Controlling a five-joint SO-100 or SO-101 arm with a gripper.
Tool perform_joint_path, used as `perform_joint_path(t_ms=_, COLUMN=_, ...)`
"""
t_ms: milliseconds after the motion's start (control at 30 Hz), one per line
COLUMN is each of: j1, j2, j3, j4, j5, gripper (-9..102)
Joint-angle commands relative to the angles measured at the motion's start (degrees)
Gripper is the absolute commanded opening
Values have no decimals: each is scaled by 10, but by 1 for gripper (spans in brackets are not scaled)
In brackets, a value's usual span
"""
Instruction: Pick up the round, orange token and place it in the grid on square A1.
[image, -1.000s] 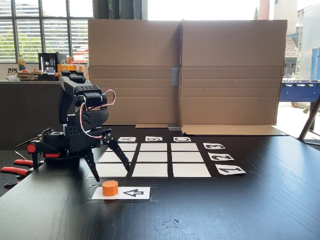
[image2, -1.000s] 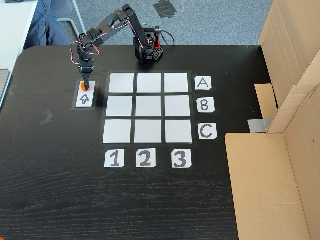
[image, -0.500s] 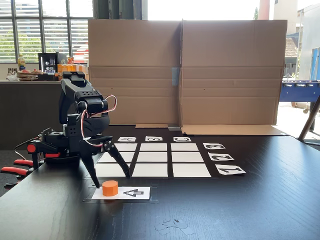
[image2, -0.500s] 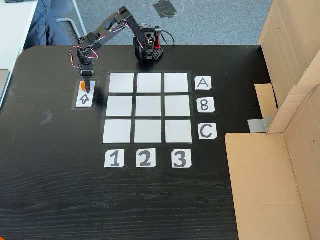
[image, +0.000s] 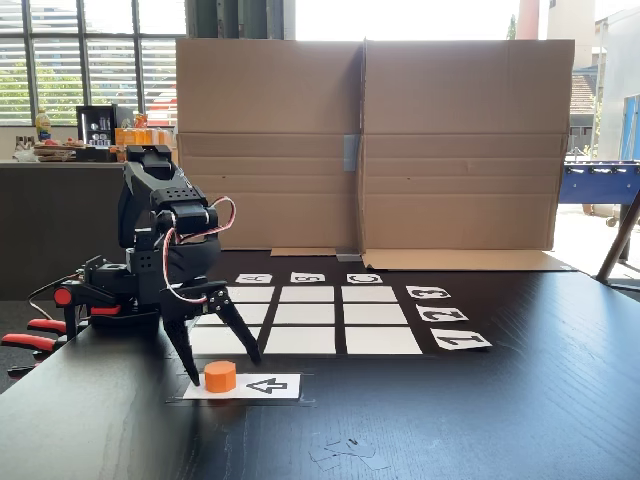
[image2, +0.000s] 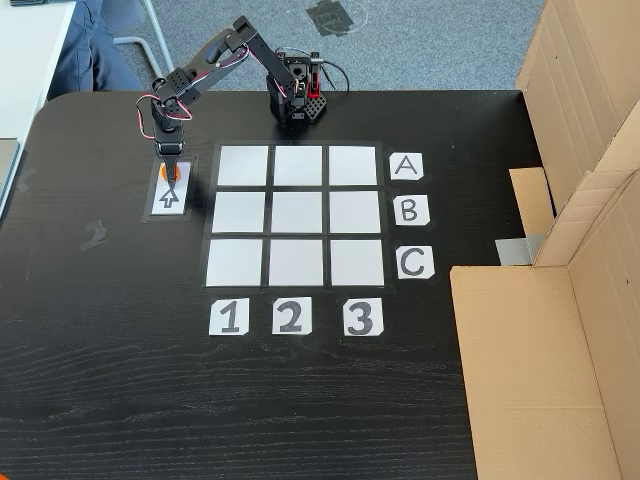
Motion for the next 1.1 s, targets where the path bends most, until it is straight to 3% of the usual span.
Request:
perform_joint_path(t_ms=0, j1=6, j2=1, j3=-27, j4=-5, j5=4, gripper=32)
perform_joint_path(t_ms=1067, j1=-22, j2=-10, j3=-31, j4=4, j5=4, gripper=29)
